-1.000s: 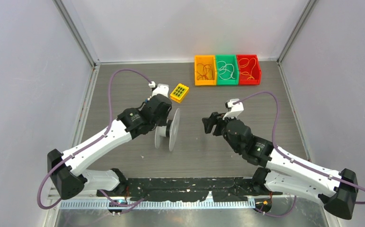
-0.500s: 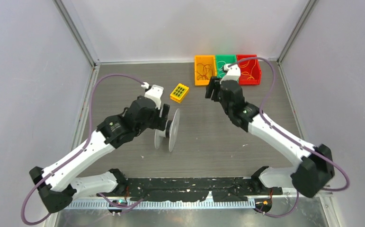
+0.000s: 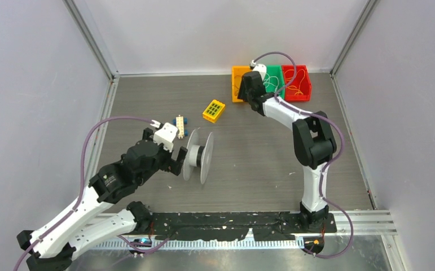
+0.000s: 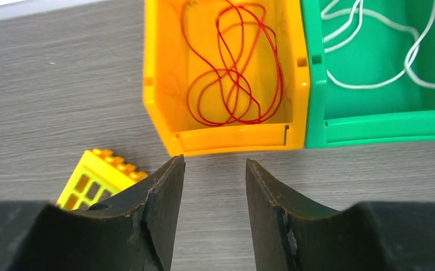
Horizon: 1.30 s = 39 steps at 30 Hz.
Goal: Wrap the cables
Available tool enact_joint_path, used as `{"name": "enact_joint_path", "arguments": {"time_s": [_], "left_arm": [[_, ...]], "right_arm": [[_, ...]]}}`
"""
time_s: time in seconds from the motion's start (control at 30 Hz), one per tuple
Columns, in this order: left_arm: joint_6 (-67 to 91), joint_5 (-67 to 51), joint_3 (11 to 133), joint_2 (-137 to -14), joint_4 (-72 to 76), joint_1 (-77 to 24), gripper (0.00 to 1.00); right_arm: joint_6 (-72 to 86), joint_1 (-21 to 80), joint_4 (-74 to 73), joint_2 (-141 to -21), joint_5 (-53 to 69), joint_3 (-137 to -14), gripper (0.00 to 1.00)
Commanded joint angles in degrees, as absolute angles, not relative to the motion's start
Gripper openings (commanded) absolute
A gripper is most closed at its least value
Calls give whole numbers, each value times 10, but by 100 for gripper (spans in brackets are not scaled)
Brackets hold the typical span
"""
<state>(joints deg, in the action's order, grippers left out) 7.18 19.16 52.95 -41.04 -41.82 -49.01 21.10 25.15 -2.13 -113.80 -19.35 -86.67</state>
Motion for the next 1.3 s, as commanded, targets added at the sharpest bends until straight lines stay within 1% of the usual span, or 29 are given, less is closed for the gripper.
{"name": "enact_joint_path", "arguments": {"time_s": [0.0,0.17,0.33,0.43,0.57,0.7,0.87,0.97,1.07,1.1,1.2,1.27], "left_arm": [[56,264,503,-367,-366,-492,100],[54,296,499,-347,-367,-491,100],[51,277,494,-353,-361,-491,100],[53,246,498,-367,-362,-492,94],[51,197,501,-378,-360,-491,92],[49,167,500,-382,-353,-491,89],[48,118,497,-392,-349,-491,85],[49,103,498,-402,-345,-491,82],[50,95,504,-418,-347,-491,76],[52,90,506,-423,-347,-491,74],[57,80,511,-439,-349,-491,68],[59,78,515,-450,-353,-490,66]], "right_arm": [[253,229,-6,-1173,-171,-910,50],[288,208,29,-1212,-166,-923,49],[295,198,48,-1251,-140,-956,49],[296,196,47,-1263,-126,-972,47],[296,195,54,-1266,-119,-978,43],[295,195,54,-1282,-114,-995,43],[309,189,52,-1302,-105,-1011,47],[304,187,62,-1310,-92,-1022,44],[302,184,72,-1313,-76,-1029,43],[304,184,79,-1312,-72,-1031,43],[308,183,93,-1309,-51,-1030,50],[312,183,97,-1302,-46,-1023,51]]}}
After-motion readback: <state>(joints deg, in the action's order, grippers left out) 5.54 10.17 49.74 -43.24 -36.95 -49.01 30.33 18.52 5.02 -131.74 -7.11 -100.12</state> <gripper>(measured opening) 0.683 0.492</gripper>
